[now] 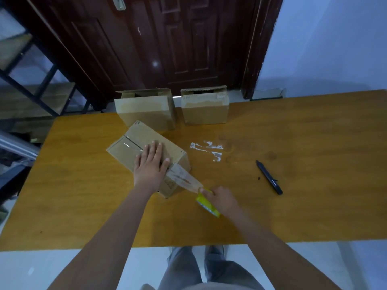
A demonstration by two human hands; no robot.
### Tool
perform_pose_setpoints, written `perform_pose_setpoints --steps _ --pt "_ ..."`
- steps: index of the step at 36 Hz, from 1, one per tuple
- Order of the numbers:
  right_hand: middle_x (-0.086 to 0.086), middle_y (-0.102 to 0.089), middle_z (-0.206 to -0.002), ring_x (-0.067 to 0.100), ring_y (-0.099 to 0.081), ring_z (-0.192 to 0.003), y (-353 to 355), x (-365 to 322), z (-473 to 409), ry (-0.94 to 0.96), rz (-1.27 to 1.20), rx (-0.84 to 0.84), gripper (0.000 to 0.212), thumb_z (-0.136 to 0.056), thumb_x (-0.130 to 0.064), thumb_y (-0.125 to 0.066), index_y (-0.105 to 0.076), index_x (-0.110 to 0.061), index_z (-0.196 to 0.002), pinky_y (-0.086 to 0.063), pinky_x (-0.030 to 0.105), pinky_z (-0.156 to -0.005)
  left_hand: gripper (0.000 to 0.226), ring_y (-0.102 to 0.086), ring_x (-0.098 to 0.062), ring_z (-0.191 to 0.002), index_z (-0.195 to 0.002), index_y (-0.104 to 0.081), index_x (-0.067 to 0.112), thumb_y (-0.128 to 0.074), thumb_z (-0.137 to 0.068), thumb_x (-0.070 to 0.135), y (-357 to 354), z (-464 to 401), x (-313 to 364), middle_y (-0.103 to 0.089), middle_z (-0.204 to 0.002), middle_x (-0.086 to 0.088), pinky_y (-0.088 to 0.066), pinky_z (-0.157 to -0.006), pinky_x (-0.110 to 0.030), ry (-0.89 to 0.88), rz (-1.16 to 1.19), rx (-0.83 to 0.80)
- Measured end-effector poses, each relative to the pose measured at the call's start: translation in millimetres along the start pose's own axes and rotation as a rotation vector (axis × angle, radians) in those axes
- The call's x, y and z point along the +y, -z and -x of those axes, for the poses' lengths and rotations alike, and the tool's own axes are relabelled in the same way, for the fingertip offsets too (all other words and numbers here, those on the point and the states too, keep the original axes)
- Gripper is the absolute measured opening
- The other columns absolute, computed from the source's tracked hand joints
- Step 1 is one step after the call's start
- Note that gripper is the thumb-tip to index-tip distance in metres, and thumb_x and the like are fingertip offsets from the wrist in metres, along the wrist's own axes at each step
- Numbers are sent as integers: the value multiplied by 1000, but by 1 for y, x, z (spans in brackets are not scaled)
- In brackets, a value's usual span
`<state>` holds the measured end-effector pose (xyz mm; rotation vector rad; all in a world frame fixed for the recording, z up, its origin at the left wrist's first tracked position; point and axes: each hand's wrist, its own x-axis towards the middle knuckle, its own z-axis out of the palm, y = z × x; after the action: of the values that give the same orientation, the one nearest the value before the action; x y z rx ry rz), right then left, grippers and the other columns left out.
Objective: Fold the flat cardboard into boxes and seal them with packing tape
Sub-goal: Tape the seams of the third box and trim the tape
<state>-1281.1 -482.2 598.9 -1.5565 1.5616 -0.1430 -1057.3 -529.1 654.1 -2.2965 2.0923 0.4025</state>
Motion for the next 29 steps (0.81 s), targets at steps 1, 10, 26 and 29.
perform_pose_setpoints --steps 1,10,26,29 --pt "-2 -39 -51 9 -39 -46 0 -1 0 4 -3 -4 52 -93 -55 -43 -38 -20 -55 -26 25 -42 56 -8 -24 -146 -151 -19 23 -30 -100 44 1 2 2 -12 -159 0 -13 -116 -42 11 23 66" --pt "-7 -45 -61 15 -49 -63 -4 5 -2 23 -34 -22 51 -92 -62 -34 -63 -20 -88 -30 24 -49 39 -59 -31 -87 -103 -63 7 -47 -83 37 -9 42 46 -60 -99 -10 -48 -71 -38 -75 -50 357" --pt "9 -50 -120 28 -47 -117 56 48 -3 -200 144 457 35 -95 -35 -47 -52 -9 -118 -42 38 -90 141 -20 -39 -135 -145 -18 -4 -75 -42 74 -59 57 63 -32 -144 -24 -6 -113 -46 11 -73 218" --pt "13 -37 -133 32 -33 -127 83 76 -10 -416 246 468 53 -93 -39 -52 -38 -5 -131 -38 43 -99 143 -18 -38 -136 -144 -17 -5 -75 -41 75 -61 57 61 -31 -146 -26 2 -115 -43 29 -44 252"
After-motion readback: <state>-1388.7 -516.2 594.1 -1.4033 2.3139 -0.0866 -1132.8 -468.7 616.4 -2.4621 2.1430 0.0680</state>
